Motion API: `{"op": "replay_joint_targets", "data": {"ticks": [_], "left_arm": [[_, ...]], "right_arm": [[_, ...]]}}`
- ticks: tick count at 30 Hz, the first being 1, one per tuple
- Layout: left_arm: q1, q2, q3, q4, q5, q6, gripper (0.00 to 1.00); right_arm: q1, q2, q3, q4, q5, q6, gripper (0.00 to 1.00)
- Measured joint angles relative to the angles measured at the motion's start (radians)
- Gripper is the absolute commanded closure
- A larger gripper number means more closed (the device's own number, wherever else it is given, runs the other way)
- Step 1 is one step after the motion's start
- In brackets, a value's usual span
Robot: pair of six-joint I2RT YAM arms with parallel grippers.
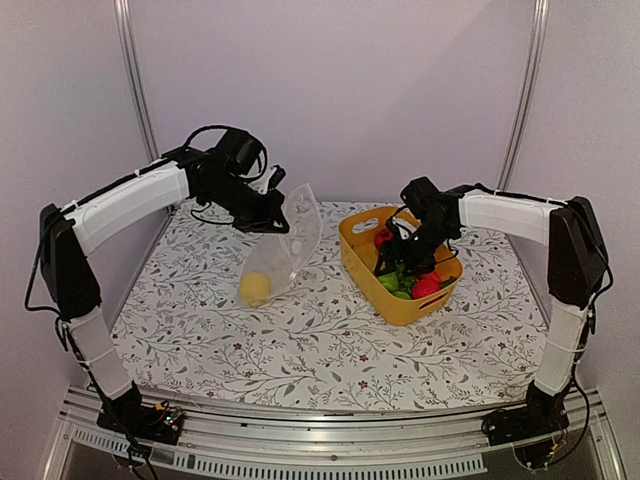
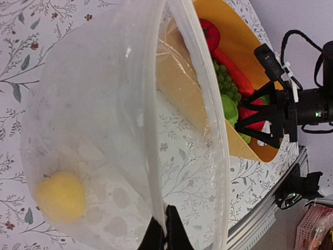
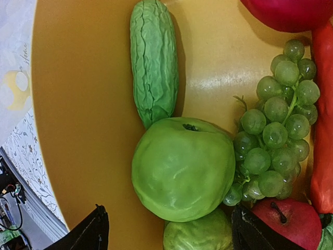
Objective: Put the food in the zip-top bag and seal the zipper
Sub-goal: Pick up the fake fruit from the bin.
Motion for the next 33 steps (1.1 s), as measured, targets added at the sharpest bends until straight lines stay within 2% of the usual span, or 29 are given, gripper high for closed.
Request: {"op": "replay_joint_targets", "data": {"ticks": [15, 25, 33], "left_arm": [[0.000, 0.001, 0.000, 0.000, 0.014, -0.004, 1.00], [0.000, 0.001, 0.001, 0.000, 0.016, -0.004, 1.00], [0.000, 0.001, 0.001, 0.000, 0.017, -0.003, 1.00]], "right_arm": [[0.000, 0.072, 0.016, 0.000, -0.003, -0.003, 0.18], [0.000, 0.117, 0.065, -0.003, 0.002, -0.009, 0.41], [-0.003, 0.096, 0.086, -0.041, 0.037, -0.008, 0.44]]}}
